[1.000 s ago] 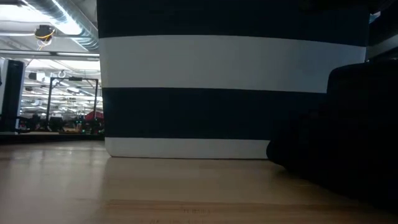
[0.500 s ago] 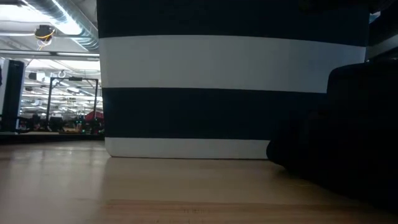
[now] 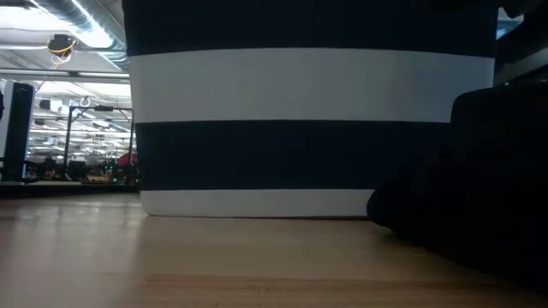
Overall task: Sort clothes
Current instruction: Put the gray shorts into the bottom blue laundry bin, then put the black boxer into the top blue laundry bin
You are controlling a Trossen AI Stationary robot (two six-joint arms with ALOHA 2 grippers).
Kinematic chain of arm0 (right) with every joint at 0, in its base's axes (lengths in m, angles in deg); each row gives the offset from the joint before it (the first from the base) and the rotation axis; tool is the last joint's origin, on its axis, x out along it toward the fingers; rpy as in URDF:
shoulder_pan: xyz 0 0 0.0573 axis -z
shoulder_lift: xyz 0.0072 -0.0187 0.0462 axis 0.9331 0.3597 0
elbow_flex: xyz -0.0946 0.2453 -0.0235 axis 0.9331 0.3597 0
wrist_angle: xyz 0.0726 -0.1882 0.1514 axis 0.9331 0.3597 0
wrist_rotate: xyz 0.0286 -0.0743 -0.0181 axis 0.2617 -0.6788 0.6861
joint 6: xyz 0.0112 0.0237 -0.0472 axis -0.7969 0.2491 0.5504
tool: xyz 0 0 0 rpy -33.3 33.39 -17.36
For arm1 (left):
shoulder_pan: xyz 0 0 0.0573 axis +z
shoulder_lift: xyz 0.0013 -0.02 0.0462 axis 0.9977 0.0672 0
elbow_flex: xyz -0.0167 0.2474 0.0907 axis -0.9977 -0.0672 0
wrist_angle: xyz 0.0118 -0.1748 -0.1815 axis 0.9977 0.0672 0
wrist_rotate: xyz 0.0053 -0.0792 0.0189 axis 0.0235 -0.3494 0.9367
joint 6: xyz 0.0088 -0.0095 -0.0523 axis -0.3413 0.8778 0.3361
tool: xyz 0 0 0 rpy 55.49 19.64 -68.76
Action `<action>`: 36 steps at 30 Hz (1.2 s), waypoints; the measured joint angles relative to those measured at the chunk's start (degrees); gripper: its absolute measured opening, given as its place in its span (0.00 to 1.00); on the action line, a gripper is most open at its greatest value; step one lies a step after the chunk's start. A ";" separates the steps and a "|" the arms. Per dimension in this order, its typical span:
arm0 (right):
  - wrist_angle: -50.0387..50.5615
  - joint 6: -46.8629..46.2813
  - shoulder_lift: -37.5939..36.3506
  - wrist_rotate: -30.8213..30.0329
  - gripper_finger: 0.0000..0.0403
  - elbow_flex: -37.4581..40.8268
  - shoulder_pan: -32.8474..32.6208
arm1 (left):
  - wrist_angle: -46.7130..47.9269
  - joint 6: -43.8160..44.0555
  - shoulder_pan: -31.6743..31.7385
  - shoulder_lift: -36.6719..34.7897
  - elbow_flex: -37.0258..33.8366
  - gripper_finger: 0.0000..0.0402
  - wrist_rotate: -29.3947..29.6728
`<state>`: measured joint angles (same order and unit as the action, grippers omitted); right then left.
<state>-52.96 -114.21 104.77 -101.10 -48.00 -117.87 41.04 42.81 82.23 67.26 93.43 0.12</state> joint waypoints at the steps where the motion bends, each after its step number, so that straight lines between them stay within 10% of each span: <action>1: -0.02 0.00 0.00 -0.43 0.67 0.00 0.00 | 0.01 -0.16 0.08 0.02 -0.10 0.14 -0.48; 19: 0.58 0.15 -0.02 -0.67 0.67 0.00 -0.02 | 19.51 0.88 -2.90 -3.69 17.35 0.50 -0.74; 36: -0.79 0.07 -0.02 1.88 0.67 0.00 -0.02 | 35.96 11.10 -17.38 -15.67 25.86 0.51 0.68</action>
<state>-53.75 -114.14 104.74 -99.22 -48.00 -117.89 77.00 53.91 64.85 51.59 119.29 0.80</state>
